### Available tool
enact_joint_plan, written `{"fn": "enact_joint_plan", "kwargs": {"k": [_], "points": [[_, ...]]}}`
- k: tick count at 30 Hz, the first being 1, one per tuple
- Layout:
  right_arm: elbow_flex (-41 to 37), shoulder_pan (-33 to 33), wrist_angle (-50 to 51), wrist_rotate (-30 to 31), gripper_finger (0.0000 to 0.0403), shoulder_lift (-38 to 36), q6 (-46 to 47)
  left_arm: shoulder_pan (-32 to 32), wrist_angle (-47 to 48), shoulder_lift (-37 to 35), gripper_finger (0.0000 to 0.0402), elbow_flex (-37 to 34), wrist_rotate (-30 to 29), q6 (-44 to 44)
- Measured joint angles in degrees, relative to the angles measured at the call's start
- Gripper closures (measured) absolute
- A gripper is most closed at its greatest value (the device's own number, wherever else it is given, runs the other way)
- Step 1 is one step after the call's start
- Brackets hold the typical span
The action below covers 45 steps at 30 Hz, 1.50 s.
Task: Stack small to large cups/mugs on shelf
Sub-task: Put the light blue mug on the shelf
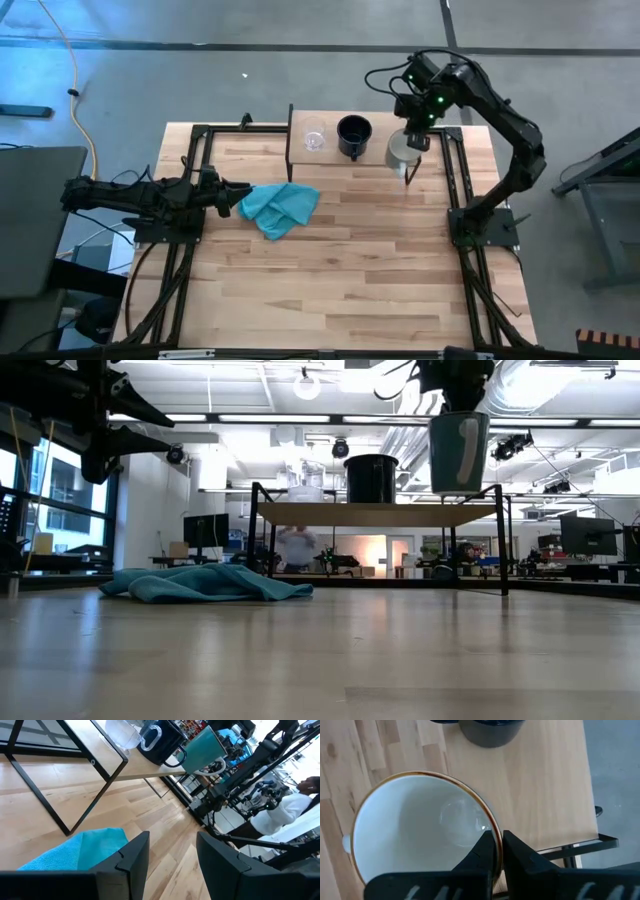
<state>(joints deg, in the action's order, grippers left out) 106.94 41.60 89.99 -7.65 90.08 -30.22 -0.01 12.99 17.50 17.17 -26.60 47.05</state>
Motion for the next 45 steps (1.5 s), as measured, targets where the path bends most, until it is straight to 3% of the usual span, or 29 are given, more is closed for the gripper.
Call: {"fn": "enact_joint_plan", "kwargs": {"k": [22,31,45], "points": [[0.0,2.93,-3.13,-2.39,0.0403,0.0,-1.87,0.0,0.55,0.0,0.025,0.0,-2.37,-0.64],[0.11,4.53,-2.05,-2.37,0.0403,3.2,-1.66,0.0,0.55,0.0,0.025,0.0,-2.37,-0.7],[17.53,4.67,-0.09,-4.62,0.0403,11.68,-3.34,0.0,0.63,0.0,0.025,0.0,-2.36,-0.7]]}}
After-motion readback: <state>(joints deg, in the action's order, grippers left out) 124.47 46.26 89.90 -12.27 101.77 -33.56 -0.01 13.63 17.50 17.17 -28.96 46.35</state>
